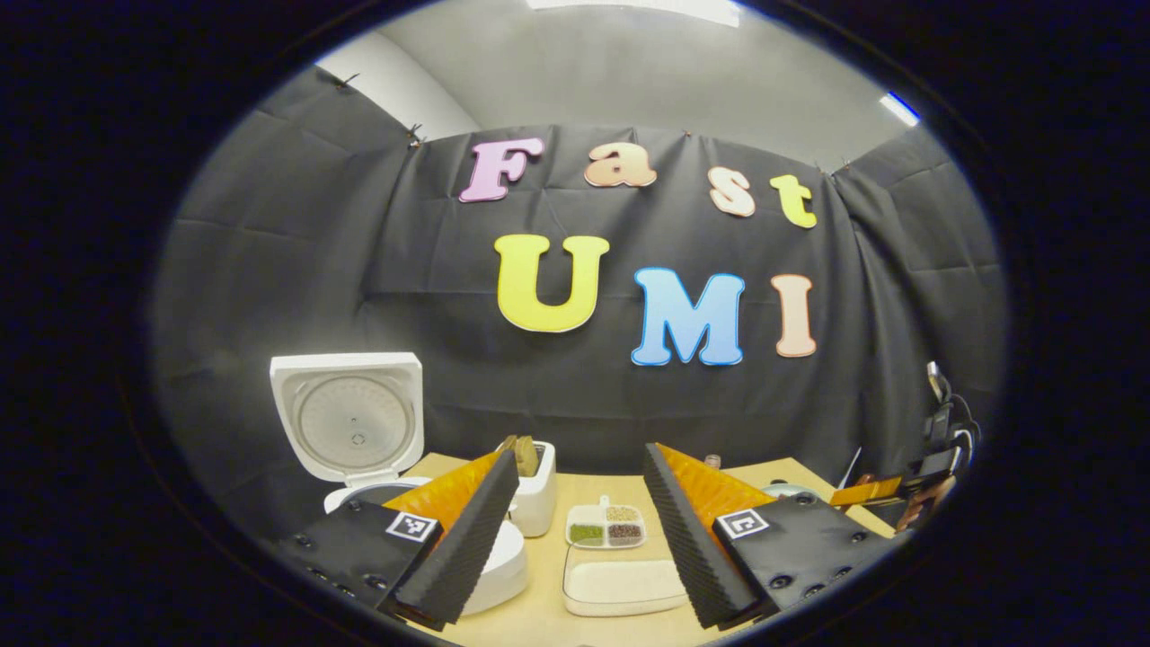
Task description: Close the left gripper, press the button to open the rice cooker; take a wooden spoon from the chopstick holder with the right hand, scoop a spoonful of rice and pour it into the rice cooker, then put the wooden spoon back into the chopstick holder.
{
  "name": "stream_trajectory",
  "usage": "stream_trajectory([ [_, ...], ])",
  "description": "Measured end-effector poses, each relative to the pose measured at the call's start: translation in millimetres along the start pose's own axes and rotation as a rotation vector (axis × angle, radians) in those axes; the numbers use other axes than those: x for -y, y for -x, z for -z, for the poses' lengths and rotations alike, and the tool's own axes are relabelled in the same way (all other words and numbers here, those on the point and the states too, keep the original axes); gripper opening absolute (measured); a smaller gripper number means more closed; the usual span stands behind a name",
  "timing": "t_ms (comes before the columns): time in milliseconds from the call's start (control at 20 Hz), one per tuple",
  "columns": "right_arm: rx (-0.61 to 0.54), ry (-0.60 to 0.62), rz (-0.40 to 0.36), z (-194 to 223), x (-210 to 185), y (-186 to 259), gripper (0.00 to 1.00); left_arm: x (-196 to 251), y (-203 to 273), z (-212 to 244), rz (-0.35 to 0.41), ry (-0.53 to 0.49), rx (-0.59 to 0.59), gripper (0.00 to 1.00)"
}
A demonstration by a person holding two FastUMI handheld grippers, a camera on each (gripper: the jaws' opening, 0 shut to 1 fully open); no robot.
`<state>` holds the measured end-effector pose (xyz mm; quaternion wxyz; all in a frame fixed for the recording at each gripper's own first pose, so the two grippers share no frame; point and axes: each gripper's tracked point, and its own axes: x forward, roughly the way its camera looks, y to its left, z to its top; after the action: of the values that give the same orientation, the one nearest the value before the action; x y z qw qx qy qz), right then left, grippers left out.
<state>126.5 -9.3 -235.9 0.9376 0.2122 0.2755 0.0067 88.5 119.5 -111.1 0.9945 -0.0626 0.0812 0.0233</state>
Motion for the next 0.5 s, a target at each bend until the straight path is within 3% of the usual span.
stream_trajectory([
  [50,0.017,0.031,0.006,-6,-8,7,0.07,-5,0,-1,0.005,0.003,0.005,0.96],
  [250,0.040,0.053,-0.065,-17,-63,14,0.07,-25,3,3,0.021,0.000,0.005,0.97],
  [500,0.026,0.150,-0.177,-5,-145,-15,0.06,-53,10,1,0.010,-0.007,0.012,0.98],
])
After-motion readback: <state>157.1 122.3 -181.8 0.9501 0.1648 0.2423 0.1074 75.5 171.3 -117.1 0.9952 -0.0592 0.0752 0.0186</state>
